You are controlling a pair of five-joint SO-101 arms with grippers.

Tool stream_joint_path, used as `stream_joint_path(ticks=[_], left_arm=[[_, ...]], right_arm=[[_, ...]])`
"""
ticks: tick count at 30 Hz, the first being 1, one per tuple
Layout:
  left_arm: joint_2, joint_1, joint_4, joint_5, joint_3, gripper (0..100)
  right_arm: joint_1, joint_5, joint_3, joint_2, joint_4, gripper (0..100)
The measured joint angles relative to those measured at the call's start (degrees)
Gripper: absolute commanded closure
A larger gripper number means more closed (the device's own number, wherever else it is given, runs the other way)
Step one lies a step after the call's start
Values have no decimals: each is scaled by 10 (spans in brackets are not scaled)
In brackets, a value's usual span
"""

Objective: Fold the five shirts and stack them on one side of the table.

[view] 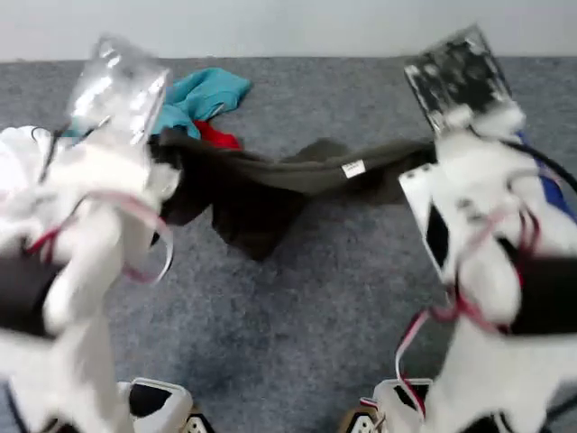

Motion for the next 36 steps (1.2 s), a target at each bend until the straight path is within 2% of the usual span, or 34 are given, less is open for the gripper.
stream_joint_path(ticks=[5, 15, 21, 29, 36], left_arm=[[-83, 0, -4, 1, 0, 981], [-137, 0, -25, 1, -1, 981], [-50, 0, -41, 1, 25, 981], [102, 0, -124, 1, 29, 981], [127, 0, -155, 3, 11, 981]], right_arm=[[0, -12, -7, -64, 0, 990], [-1, -12, -11, -146, 0, 990], [-1, -12, 51, -97, 0, 990], [0, -3, 76, 11, -46, 990], [2, 5, 75, 47, -84, 990]])
